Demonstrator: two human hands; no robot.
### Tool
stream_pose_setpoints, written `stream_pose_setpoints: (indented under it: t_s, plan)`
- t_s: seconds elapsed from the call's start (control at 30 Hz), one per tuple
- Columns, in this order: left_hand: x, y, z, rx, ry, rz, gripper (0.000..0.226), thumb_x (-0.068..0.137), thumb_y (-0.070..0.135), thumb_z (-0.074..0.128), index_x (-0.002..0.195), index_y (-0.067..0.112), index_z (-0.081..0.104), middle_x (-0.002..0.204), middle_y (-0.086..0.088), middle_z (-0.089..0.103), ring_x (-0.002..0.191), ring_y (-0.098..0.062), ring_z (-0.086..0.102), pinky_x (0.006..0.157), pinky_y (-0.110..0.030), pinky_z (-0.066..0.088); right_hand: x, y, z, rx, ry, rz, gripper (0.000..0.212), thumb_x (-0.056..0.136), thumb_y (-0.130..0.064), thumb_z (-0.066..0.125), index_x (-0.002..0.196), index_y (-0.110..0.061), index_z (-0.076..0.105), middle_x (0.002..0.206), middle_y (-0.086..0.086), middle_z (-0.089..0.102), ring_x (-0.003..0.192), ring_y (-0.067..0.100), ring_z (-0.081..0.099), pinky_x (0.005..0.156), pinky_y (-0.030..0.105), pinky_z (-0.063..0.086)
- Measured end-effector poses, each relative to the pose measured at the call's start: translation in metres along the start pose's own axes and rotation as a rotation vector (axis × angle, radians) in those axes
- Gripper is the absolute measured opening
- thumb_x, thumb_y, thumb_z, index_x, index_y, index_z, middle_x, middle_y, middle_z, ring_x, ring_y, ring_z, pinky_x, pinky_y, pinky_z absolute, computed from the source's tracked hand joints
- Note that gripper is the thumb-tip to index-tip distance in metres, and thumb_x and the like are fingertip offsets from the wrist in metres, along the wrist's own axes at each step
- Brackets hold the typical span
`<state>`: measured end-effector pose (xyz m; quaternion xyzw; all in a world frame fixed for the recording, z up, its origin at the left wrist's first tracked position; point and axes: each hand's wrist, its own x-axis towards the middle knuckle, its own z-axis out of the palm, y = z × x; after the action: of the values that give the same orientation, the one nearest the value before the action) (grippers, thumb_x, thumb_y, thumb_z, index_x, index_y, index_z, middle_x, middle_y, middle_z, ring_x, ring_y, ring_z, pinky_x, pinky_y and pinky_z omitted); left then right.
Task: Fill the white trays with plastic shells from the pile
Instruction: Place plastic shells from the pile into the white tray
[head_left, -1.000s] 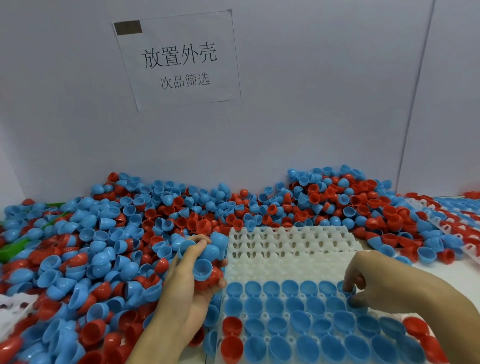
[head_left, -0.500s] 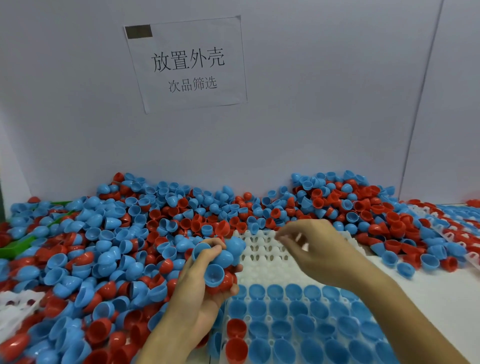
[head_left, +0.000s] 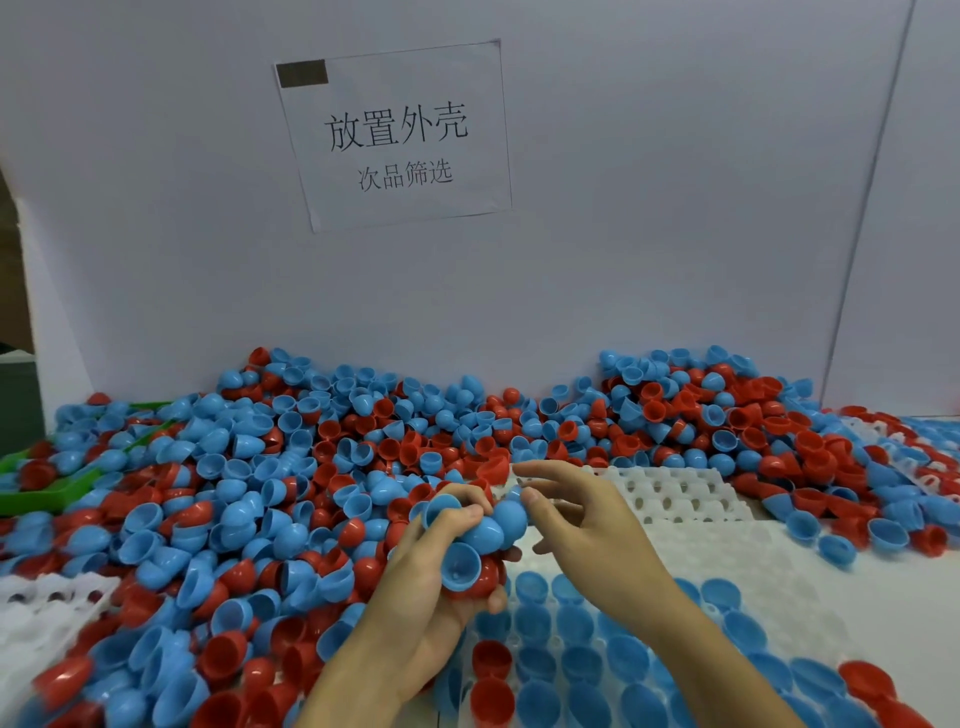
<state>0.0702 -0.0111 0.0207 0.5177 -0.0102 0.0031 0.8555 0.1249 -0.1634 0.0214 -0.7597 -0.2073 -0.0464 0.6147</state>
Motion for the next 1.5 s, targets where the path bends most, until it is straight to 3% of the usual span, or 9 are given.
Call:
stream_pose_setpoints:
  t_s: [0.2, 0.33, 0.5, 0.67, 0.8, 1.03, 1.17, 1.4, 1.5]
  plan:
    - [0.0, -0.002, -0.004, 0.03, -0.056, 0.011, 0.011, 0.077, 0.016, 0.074, 0.077, 0.014, 0.063, 0.086, -0.016, 0.061, 0.064, -0.021, 0.061, 0.042, -0.029, 0.042, -0.002, 0.001, -0.001, 0.025, 0.038, 0.011, 0.018, 0.099, -0.023, 0.058, 0.11, -0.034, 0.067, 0.104, -0.011, 0.069, 0.094, 0.005, 0.067, 0.071, 0.023, 0.057]
    - [0.003, -0.004, -0.006, 0.155, -0.129, 0.065, 0.017, 0.075, 0.026, 0.073, 0.08, 0.012, 0.063, 0.081, -0.009, 0.059, 0.063, -0.019, 0.06, 0.044, -0.029, 0.044, -0.003, -0.006, -0.004, 0.002, 0.117, -0.136, 0.018, 0.096, -0.027, 0.062, 0.108, -0.04, 0.066, 0.091, -0.013, 0.066, 0.084, 0.007, 0.066, 0.069, 0.018, 0.052]
    - [0.004, -0.006, -0.009, 0.533, -0.177, 0.293, 0.017, 0.079, 0.041, 0.065, 0.079, 0.025, 0.065, 0.082, 0.005, 0.059, 0.079, -0.008, 0.054, 0.074, -0.02, 0.047, -0.004, -0.01, -0.005, -0.155, 0.1, -0.194, 0.017, 0.094, -0.024, 0.066, 0.087, -0.036, 0.076, 0.083, -0.018, 0.072, 0.08, 0.002, 0.067, 0.068, 0.013, 0.05]
    - [0.002, -0.004, -0.01, 0.675, -0.229, 0.327, 0.015, 0.082, 0.04, 0.061, 0.08, 0.026, 0.065, 0.08, 0.009, 0.059, 0.079, -0.003, 0.053, 0.075, -0.013, 0.043, -0.003, -0.01, -0.008, -0.179, 0.076, -0.099, 0.021, 0.089, -0.037, 0.07, 0.073, -0.027, 0.081, 0.067, -0.013, 0.072, 0.07, 0.005, 0.068, 0.065, 0.018, 0.053]
    - [0.001, -0.003, -0.008, 0.702, -0.263, 0.331, 0.02, 0.082, 0.04, 0.06, 0.083, 0.021, 0.066, 0.084, -0.005, 0.06, 0.08, -0.008, 0.054, 0.077, -0.017, 0.045, -0.002, -0.008, -0.012, -0.111, 0.042, -0.009, 0.013, 0.081, -0.039, 0.078, 0.071, -0.031, 0.08, 0.069, -0.012, 0.074, 0.072, 0.002, 0.07, 0.065, 0.016, 0.054]
    - [0.001, -0.005, -0.009, 0.65, -0.205, 0.28, 0.021, 0.077, 0.046, 0.063, 0.08, 0.024, 0.066, 0.091, -0.003, 0.063, 0.081, -0.012, 0.057, 0.071, -0.023, 0.047, 0.0, -0.008, -0.023, 0.027, 0.098, 0.089, 0.006, 0.083, -0.031, 0.078, 0.08, -0.028, 0.081, 0.08, -0.009, 0.077, 0.081, 0.002, 0.07, 0.078, 0.025, 0.055]
    - [0.003, -0.003, -0.014, 0.358, -0.076, 0.182, 0.027, 0.066, 0.04, 0.075, 0.076, 0.016, 0.066, 0.09, -0.014, 0.06, 0.059, -0.027, 0.052, 0.045, -0.031, 0.044, 0.009, -0.013, -0.056, 0.083, 0.226, 0.084, 0.009, 0.087, -0.03, 0.072, 0.091, -0.024, 0.077, 0.084, -0.008, 0.077, 0.082, 0.008, 0.072, 0.073, 0.025, 0.053]
    - [0.007, -0.002, -0.017, 0.154, 0.039, 0.164, 0.008, 0.078, 0.014, 0.073, 0.076, 0.013, 0.065, 0.09, -0.01, 0.064, 0.071, -0.032, 0.053, 0.041, -0.03, 0.043, 0.012, -0.004, -0.128, -0.357, 0.062, 0.04, 0.013, 0.092, -0.028, 0.067, 0.088, -0.038, 0.072, 0.086, -0.029, 0.071, 0.082, -0.007, 0.066, 0.074, 0.02, 0.049]
    - [0.007, 0.0, -0.017, 0.106, 0.049, 0.169, 0.005, 0.079, 0.016, 0.065, 0.077, 0.011, 0.064, 0.095, -0.014, 0.061, 0.076, -0.028, 0.058, 0.041, -0.029, 0.044, 0.0, 0.012, -0.151, -0.534, -0.002, 0.045, 0.013, 0.09, -0.029, 0.069, 0.085, -0.04, 0.072, 0.086, -0.031, 0.07, 0.085, -0.007, 0.065, 0.075, 0.02, 0.051]
